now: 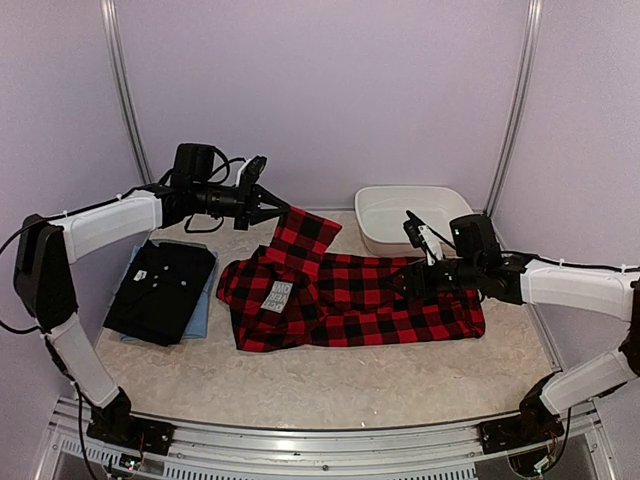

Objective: Fold and stack the long sleeve shirts
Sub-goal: Smooth out the rectangle-folded shirt at the center of the board.

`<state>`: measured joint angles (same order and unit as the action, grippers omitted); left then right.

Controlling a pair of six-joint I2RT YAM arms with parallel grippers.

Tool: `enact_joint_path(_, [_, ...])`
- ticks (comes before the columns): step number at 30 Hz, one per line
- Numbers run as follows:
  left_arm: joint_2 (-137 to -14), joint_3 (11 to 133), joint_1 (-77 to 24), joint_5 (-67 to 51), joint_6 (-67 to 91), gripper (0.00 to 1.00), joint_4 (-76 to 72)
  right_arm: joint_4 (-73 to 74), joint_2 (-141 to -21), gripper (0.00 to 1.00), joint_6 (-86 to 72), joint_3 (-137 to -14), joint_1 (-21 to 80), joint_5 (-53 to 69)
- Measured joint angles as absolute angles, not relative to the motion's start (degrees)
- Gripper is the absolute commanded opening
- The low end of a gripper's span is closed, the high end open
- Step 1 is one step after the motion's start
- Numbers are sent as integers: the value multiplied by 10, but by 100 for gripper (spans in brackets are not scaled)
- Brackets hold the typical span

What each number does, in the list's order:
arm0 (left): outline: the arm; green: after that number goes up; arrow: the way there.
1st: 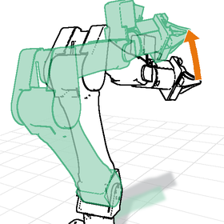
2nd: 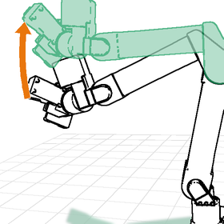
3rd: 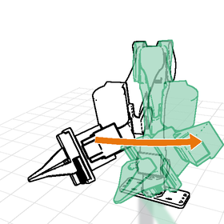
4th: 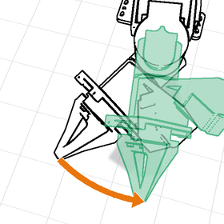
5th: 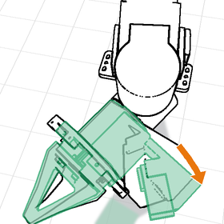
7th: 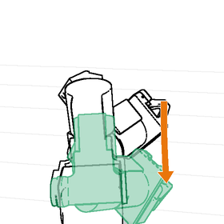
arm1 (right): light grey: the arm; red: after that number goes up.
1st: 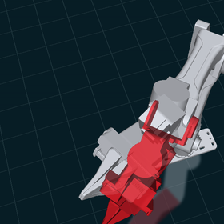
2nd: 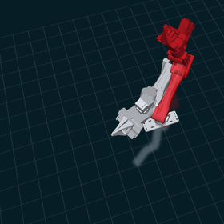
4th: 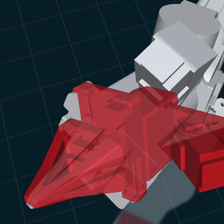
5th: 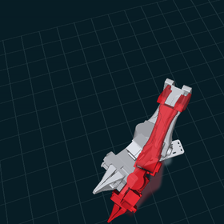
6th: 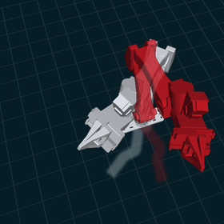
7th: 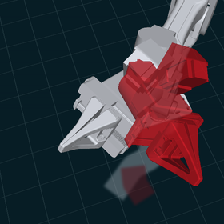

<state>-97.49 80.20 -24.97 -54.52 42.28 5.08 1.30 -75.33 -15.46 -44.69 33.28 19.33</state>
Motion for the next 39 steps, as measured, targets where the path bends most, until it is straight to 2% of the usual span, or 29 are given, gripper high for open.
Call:
enact_joint_path(19, [-1080, 947, -244, -553, 384, 0, 132, 9, -770, 68, -155, -435, 333, 190])
enact_joint_path(25, [-1091, 986, -227, -553, 379, 0, 155, 22, -774, 72, -163, -435, 332, 125])
enact_joint_path(32, [-1090, 957, -208, -550, 367, 0, 158, 137, -802, 69, -202, -458, 283, -4])
enact_joint_path(39, [-1090, 901, -205, -550, 357, 0, 159, 189, -804, 65, -211, -454, 192, -20])
